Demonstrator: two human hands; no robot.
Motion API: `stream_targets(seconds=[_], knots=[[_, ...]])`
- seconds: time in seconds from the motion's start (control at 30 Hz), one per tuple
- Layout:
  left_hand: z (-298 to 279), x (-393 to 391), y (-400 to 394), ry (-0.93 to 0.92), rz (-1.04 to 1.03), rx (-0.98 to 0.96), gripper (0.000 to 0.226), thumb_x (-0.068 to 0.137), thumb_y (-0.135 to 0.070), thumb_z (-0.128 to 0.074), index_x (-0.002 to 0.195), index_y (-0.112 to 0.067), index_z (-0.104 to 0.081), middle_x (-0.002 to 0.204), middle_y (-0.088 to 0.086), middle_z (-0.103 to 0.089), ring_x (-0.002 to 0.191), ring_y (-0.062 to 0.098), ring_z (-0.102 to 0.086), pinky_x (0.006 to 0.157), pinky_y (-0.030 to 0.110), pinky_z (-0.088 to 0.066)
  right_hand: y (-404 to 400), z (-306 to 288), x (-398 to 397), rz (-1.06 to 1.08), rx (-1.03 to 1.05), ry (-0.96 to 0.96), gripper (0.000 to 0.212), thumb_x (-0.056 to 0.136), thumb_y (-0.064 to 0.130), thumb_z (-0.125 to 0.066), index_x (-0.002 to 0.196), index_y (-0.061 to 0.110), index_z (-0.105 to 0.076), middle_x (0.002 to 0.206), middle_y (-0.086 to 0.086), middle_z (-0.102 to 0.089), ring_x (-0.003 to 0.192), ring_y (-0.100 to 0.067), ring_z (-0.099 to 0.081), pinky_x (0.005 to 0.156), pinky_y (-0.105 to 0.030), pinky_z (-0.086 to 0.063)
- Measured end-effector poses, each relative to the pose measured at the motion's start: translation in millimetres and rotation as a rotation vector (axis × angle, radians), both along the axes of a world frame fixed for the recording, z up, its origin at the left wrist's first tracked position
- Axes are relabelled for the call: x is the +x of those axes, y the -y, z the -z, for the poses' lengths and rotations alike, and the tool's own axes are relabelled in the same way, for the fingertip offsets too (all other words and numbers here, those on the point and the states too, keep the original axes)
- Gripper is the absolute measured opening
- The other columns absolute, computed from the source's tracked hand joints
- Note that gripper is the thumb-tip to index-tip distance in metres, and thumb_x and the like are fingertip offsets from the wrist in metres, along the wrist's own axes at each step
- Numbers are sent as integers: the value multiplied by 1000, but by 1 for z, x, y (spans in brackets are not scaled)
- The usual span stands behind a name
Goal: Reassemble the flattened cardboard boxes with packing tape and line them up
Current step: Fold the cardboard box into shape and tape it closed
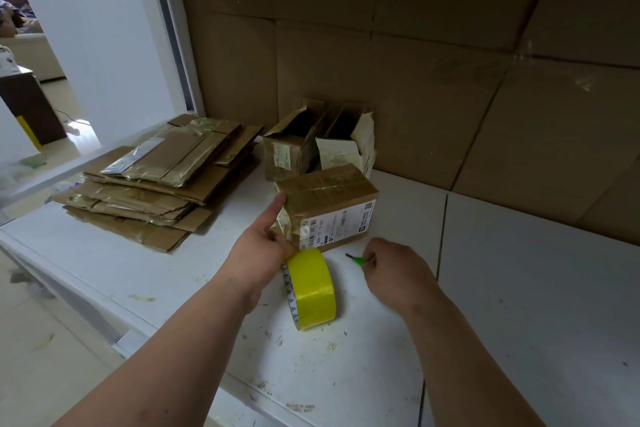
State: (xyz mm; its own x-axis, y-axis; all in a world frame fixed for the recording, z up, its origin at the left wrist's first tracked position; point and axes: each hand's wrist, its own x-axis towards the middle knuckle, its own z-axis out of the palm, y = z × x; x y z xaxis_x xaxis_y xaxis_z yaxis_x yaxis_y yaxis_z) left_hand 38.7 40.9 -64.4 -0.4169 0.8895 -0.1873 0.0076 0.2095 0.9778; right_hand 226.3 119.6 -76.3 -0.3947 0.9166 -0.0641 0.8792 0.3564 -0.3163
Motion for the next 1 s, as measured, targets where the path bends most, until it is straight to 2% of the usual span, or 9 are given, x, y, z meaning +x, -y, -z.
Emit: stream_targets(seconds=[0.13,0.2,0.33,0.47,0.6,0.7,0.77,0.87,1.0], knots=[[-3,-1,0,8,12,-26,86,87,-3,-71,148,-50,-32,104,-5,-75,102,16,-69,94,38,-55,3,9,-3,20,57,66,30,93,26,-53,121,35,-59,124,6,-57,114,-20,-54,95,-36,-34],[-6,0,1,15,28,-24,87,87,-1,-70,149,-49,-31,102,-4,-76,102,16,-70,93,38,-55,3,3,-11,32,78,-22,32,94,32,-51,124,37,-61,131,7,-51,122,-20,-47,101,-37,-30],[-10,2,3,19,41,-9,88,87,7,-65,147,-48,-32,90,-6,-75,92,14,-70,79,31,-56,8,-11,-36,54,-79,-360,23,96,40,-47,105,31,-66,112,10,-62,110,-17,-58,100,-39,-37],[-9,-2,3,-17,39,-33,89,85,9,-62,147,-48,-35,86,11,-70,84,24,-64,91,54,-52,10,-16,-59,160,25,-395,42,80,68,-56,94,29,-53,103,11,-57,102,-15,-53,94,-41,-33],[-9,-5,3,-45,45,-48,88,86,8,-62,146,-49,-34,85,10,-69,86,30,-66,92,53,-52,10,-14,-68,269,225,-353,80,64,72,-71,119,22,-41,125,-1,-44,120,-26,-40,97,-42,-27],[-11,-5,5,-28,53,-52,85,87,7,-63,146,-48,-36,96,14,-72,100,34,-68,93,48,-55,3,-12,-66,200,351,-271,106,63,75,-70,144,29,-19,146,-7,-23,133,-32,-23,107,-47,-20],[-11,-7,5,-17,51,-56,84,87,7,-63,147,-46,-36,98,9,-74,101,29,-69,93,44,-56,-4,-12,-64,118,371,-180,102,67,77,-64,148,38,-17,156,-2,-10,142,-32,-9,113,-52,-13],[-12,-7,4,-15,70,-51,85,87,6,-65,147,-47,-35,95,-4,-76,97,20,-71,90,38,-57,-9,-9,-61,67,369,-125,87,72,79,-57,145,39,-31,158,2,-16,144,-28,-6,114,-53,-8],[-13,-12,3,-11,101,-94,89,86,7,-65,149,-48,-33,109,9,-73,107,31,-67,98,48,-53,-9,-11,-62,65,355,-112,83,72,78,-58,141,36,-36,152,-1,-24,142,-29,-12,113,-51,-10]])
